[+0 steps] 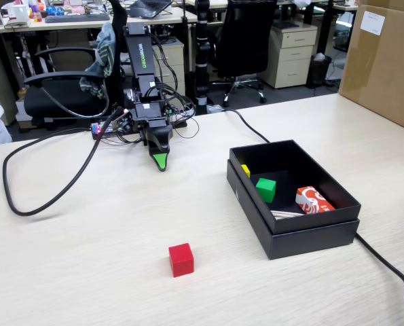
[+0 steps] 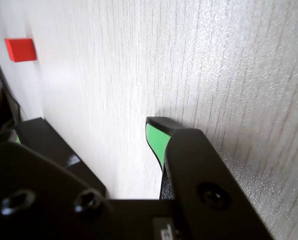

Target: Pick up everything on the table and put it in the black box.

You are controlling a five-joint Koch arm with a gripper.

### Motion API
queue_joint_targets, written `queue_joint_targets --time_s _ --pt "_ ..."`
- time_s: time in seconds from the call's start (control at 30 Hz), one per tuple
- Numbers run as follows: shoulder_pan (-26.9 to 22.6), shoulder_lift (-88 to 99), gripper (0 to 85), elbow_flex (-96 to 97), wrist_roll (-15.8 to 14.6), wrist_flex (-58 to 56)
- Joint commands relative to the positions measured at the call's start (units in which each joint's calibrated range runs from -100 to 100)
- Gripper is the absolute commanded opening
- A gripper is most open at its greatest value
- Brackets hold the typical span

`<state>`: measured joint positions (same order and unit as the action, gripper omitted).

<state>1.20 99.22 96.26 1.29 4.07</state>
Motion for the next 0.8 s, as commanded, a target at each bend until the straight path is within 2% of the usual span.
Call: queue_joint_targets --time_s 0.0,0.3,0.53,0.7,0.77 --pt "0.0 0.0 49.2 1.2 0.2 -1.3" --pt "0.1 0.0 49.1 -0.8 0.6 -2.9" --pt "0.7 -0.1 49.5 -12.5 0.5 -19.3" --pt "0.9 -1.1 49.1 -27.3 -1.8 -34.6" --pt "1.1 -3.0 49.1 -34.3 -1.8 -38.4"
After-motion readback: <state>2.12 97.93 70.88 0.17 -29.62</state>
